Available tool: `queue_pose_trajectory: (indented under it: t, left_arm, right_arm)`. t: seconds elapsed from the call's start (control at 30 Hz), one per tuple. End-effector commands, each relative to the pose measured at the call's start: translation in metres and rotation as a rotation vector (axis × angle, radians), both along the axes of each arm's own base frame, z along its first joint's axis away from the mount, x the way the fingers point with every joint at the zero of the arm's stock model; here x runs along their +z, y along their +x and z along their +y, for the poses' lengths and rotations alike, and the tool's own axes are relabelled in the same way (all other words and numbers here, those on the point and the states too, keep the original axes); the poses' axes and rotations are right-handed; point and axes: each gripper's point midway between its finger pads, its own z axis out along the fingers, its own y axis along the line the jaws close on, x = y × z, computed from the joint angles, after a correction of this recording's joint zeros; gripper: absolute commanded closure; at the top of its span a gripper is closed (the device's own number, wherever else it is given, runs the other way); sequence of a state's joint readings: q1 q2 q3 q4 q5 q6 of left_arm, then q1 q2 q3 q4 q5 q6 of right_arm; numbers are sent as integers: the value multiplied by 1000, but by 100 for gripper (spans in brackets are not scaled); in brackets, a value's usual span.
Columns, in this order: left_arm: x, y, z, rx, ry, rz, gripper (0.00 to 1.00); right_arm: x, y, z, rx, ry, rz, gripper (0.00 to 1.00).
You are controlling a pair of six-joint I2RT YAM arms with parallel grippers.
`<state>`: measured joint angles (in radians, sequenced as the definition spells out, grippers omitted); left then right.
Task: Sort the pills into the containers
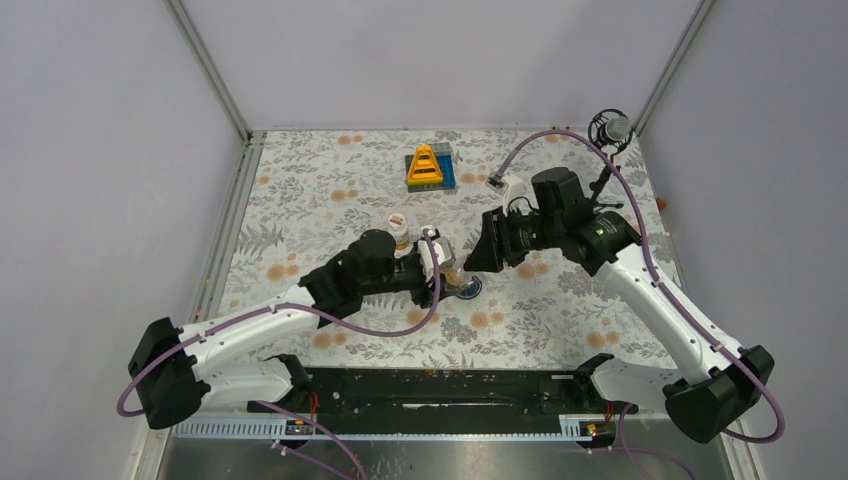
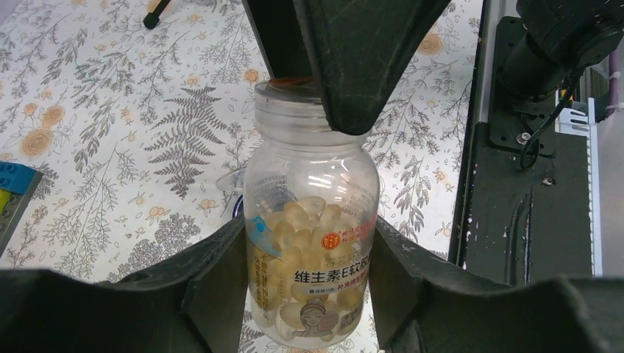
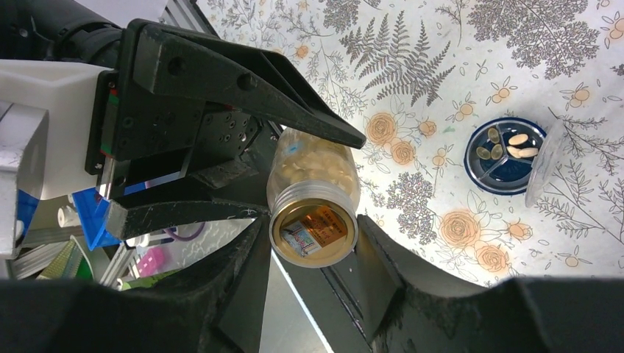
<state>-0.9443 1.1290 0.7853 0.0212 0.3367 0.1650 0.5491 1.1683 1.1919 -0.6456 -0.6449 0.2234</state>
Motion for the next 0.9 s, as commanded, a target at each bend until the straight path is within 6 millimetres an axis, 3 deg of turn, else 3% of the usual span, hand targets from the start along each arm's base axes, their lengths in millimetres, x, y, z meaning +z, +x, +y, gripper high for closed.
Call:
queue_pose_trajectory:
  t: [0.0, 0.3, 0.53, 0.87]
  left_arm:
    - [58, -1, -15, -64, -209, -161, 100]
    - [73, 6, -10, -18, -288, -254, 100]
    - [73, 13, -8, -17, -276, -408, 100]
    - [73, 14, -6, -3, -292, -429, 100]
  right_arm:
    - [9, -13, 20, 76, 77, 35, 64]
    - [-7, -15, 39, -70, 90, 200, 66]
    - [-4, -17, 53, -87, 81, 205, 66]
    - [-15, -7, 48, -102, -1, 86, 57]
